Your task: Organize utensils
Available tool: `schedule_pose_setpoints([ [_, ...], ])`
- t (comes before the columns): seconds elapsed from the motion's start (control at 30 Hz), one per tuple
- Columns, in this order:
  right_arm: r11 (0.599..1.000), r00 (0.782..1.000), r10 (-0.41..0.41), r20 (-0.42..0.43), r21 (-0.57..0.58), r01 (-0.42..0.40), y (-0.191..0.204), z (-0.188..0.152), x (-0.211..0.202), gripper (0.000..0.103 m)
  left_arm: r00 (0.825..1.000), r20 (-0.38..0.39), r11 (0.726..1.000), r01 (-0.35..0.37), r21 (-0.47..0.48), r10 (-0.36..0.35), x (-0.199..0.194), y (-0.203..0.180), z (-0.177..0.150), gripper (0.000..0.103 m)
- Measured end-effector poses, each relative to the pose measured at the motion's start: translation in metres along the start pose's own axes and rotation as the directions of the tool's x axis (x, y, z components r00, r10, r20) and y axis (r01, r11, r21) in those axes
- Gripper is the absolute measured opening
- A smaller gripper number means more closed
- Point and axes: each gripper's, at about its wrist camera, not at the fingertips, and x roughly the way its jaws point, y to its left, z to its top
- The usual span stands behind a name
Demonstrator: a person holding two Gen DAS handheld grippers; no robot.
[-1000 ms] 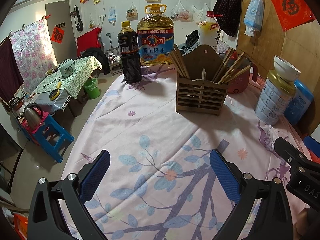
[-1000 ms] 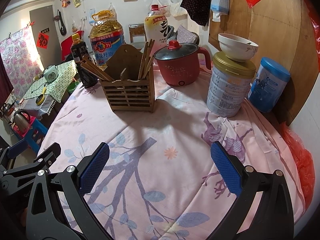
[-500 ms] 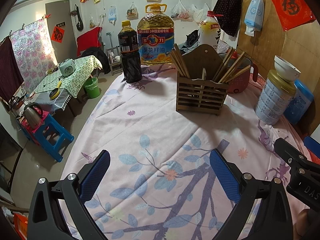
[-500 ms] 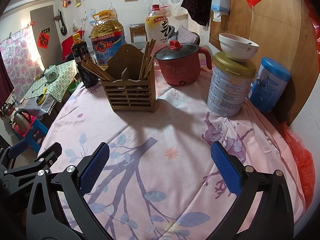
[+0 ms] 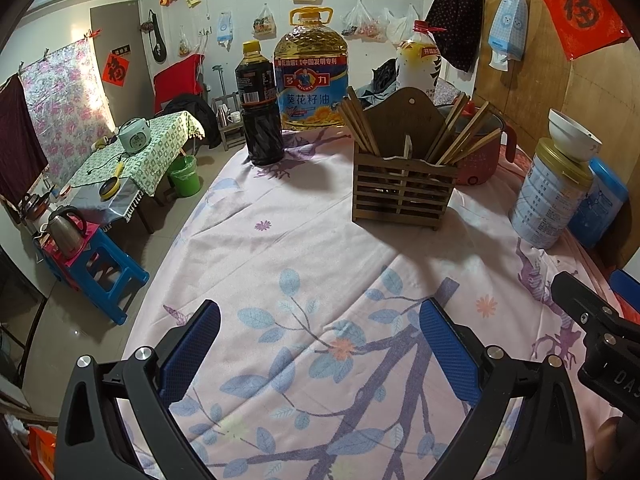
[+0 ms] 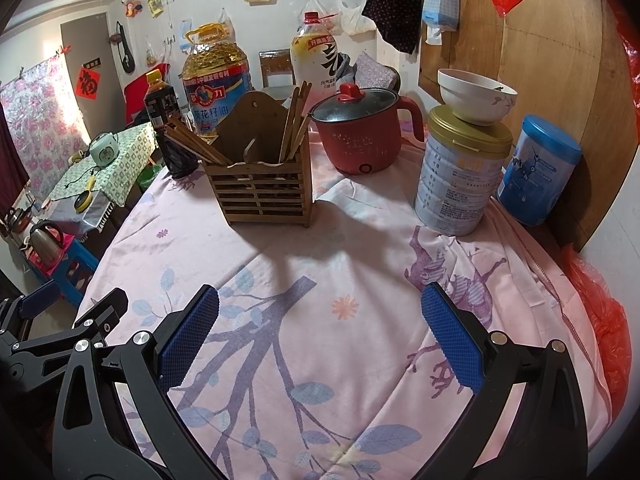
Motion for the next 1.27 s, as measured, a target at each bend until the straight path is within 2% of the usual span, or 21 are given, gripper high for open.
schedule_pose_setpoints([
  [0.43,1.000,1.000,0.000,0.002,-0.001,0.000,0.002,0.001,-0.001,0.098,1.000,-0.002,1.000,0.000,0.002,0.000,0.001,0.000,0.000,0.097],
  [0.9,1.000,1.000,0.003,0.007,0.001,-0.003,0.004,0.002,-0.002,0.098,0.998,0.060,0.999,-0.004,0.044,0.001,-0.018,-0.005,-0.008,0.095],
  [1.07,1.000,1.000,0.004,0.008,0.003,-0.004,0.002,0.002,-0.002,0.098,0.999,0.030,1.000,0.024,0.016,-0.025,-0.016,0.001,-0.007,0.095],
  [1.27,1.000,1.000,0.007,0.009,0.000,-0.007,0.002,0.000,-0.003,0.098,1.000,0.026,1.000,0.007,-0.013,-0.007,-0.014,0.003,-0.002,0.095],
])
